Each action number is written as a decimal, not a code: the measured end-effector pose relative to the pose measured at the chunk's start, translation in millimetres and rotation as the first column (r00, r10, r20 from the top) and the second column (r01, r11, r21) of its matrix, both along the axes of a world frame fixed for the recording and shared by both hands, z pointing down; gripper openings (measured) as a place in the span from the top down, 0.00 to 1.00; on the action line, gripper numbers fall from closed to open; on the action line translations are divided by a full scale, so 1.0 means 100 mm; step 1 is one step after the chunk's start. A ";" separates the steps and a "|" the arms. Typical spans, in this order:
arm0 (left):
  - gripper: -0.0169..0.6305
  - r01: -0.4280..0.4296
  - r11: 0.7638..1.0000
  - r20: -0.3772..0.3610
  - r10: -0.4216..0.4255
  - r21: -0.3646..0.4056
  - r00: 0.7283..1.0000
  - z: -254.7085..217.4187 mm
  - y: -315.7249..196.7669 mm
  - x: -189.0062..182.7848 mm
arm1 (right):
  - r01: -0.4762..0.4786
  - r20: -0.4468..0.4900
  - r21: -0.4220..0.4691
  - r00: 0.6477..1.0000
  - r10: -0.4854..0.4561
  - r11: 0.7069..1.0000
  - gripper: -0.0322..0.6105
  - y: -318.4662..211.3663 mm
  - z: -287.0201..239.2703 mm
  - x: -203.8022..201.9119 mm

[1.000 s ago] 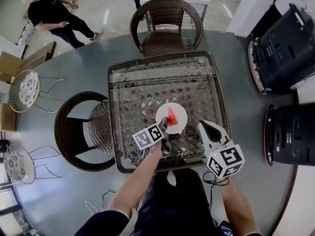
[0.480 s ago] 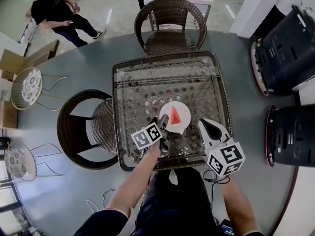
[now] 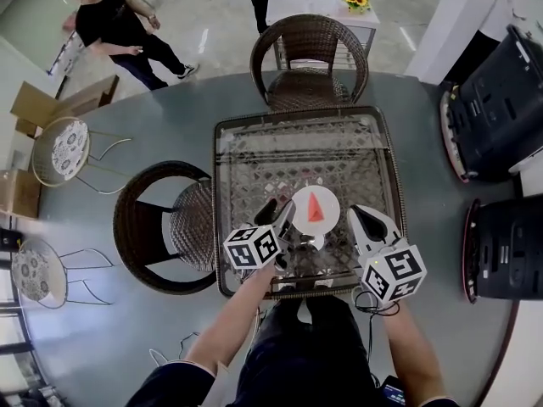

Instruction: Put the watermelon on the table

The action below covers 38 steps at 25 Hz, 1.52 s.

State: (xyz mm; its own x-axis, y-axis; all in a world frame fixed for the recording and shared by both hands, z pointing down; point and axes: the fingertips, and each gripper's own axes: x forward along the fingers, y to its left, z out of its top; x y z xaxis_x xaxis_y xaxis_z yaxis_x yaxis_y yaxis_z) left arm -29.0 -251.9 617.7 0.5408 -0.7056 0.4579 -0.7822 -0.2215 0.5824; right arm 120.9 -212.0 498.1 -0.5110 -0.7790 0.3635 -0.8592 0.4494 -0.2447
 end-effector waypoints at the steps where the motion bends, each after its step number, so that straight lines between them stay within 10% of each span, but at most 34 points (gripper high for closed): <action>1: 0.64 -0.014 1.000 -0.010 0.015 0.023 1.000 -0.12 0.01 0.02 | 0.003 0.002 0.008 1.000 -0.003 1.000 0.95 0.00 -0.04 -0.02; 11: 0.96 -0.144 0.962 -0.112 0.173 0.234 0.978 -1.19 0.24 0.30 | 0.032 0.028 0.066 0.999 -0.034 0.997 0.95 -0.04 -0.37 -0.16; 18: 0.97 -0.140 0.952 -0.242 0.208 0.272 0.948 -1.59 0.42 0.38 | 0.055 0.024 0.129 0.998 -0.058 0.990 0.95 -0.04 -0.65 -0.28; 29: 0.97 -0.318 0.819 0.070 0.326 0.478 0.943 -2.05 0.60 0.56 | 0.078 0.016 0.206 0.996 -0.083 0.975 0.95 0.05 -0.91 -0.38; 38: 0.97 -0.386 0.765 0.200 0.330 0.515 0.922 -2.16 0.59 0.61 | 0.086 0.006 0.245 0.996 -0.090 0.966 0.95 0.08 -1.03 -0.40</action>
